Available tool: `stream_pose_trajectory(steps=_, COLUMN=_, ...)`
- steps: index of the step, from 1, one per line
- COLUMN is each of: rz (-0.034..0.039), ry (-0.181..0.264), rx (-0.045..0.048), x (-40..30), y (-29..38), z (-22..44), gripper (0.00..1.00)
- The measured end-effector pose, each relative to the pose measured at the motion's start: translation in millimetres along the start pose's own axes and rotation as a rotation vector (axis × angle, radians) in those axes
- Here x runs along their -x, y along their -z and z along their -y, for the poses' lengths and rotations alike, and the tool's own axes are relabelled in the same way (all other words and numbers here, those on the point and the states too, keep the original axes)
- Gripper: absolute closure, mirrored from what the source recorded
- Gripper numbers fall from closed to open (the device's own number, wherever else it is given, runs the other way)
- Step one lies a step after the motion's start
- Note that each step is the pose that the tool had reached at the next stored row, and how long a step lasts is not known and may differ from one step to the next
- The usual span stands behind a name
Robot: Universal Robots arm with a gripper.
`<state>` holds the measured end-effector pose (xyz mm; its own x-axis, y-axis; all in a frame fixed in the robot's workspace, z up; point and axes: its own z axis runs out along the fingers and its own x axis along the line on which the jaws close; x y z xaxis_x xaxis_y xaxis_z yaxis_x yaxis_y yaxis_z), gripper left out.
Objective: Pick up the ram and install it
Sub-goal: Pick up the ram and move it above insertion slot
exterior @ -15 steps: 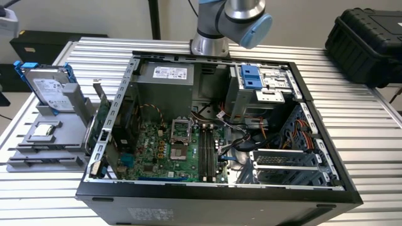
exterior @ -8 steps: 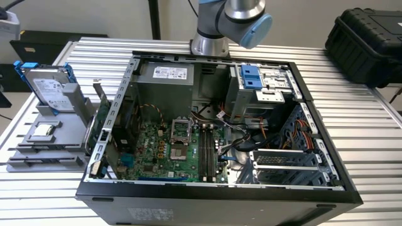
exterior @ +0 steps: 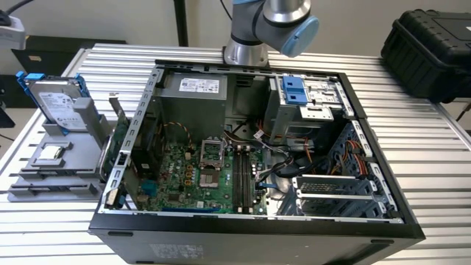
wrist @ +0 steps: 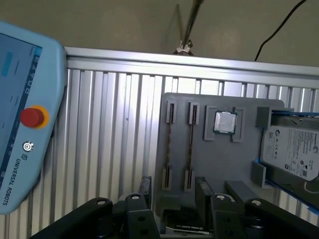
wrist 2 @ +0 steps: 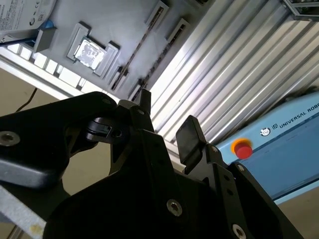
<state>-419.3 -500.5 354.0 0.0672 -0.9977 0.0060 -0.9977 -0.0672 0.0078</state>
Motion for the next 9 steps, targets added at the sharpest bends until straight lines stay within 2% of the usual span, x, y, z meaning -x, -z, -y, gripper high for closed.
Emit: stream_pose_trajectory(steps=9, rz=0.0, ry=0.0, rx=0.0, x=0.0, y=-2.9, z=0.0, gripper=0.0)
